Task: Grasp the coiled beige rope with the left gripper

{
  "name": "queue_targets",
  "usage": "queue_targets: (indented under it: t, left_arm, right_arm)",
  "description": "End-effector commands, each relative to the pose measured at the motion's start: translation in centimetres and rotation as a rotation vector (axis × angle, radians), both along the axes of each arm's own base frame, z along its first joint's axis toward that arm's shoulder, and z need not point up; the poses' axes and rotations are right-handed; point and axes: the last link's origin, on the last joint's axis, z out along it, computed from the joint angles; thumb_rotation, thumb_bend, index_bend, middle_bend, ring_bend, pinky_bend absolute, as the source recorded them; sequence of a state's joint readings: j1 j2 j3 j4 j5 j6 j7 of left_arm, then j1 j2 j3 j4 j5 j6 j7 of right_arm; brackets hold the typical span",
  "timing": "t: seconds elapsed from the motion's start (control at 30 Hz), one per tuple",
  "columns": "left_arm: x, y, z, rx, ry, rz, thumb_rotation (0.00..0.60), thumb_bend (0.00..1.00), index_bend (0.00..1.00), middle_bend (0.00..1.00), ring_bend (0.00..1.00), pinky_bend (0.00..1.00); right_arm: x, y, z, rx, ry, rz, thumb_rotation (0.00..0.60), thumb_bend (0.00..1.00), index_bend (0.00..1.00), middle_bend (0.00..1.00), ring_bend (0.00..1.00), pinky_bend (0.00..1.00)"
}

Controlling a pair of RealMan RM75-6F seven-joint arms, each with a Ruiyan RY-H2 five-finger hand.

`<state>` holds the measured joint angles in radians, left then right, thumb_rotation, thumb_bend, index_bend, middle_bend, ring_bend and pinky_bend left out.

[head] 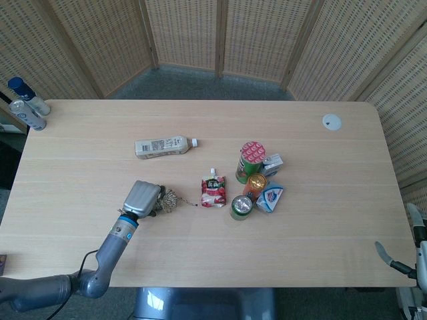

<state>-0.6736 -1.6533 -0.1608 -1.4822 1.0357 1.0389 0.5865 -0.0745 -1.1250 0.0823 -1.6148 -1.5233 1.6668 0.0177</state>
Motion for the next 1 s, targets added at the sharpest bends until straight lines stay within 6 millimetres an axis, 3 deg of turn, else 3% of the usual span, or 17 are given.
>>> queue_targets:
  t: [0.03, 0.27, 0.5, 0.7, 1.0]
  left_arm:
    - [1.0, 0.3, 5.8, 0.115, -0.085, -0.002, 0.6, 0.36, 0.62, 0.62, 0.71, 0.69]
    - [2.2, -0.8, 13.9, 0.257, -0.138, -0.023, 0.6, 0.36, 0.61, 0.61, 0.71, 0.68]
    - [2.9, -1.8, 19.0, 0.356, -0.193, -0.024, 0.6, 0.35, 0.61, 0.61, 0.71, 0.68]
    - [2.6, -2.3, 20.9, 0.384, -0.224, -0.005, 0.6, 0.35, 0.61, 0.61, 0.7, 0.68]
    - [1.9, -2.9, 20.5, 0.373, -0.244, -0.001, 0.6, 0.35, 0.61, 0.61, 0.7, 0.68]
  right_arm:
    - [0.0, -0.4, -0.4, 0.01, -0.009, 0.014, 0.232, 0.26, 0.0, 0.14, 0.0, 0.0]
    - [-0.3, -1.3, -1.6, 0.033, -0.041, 0.032, 0.231, 0.27, 0.0, 0.14, 0.0, 0.0]
    - [-0.5, -1.7, -2.4, 0.042, -0.061, 0.043, 0.23, 0.27, 0.0, 0.14, 0.0, 0.0]
    - [-0.6, -1.3, -2.6, 0.042, -0.069, 0.042, 0.232, 0.27, 0.0, 0.14, 0.0, 0.0]
    - [-0.3, -1.5, -2.9, 0.06, -0.056, 0.045, 0.23, 0.27, 0.0, 0.14, 0.0, 0.0]
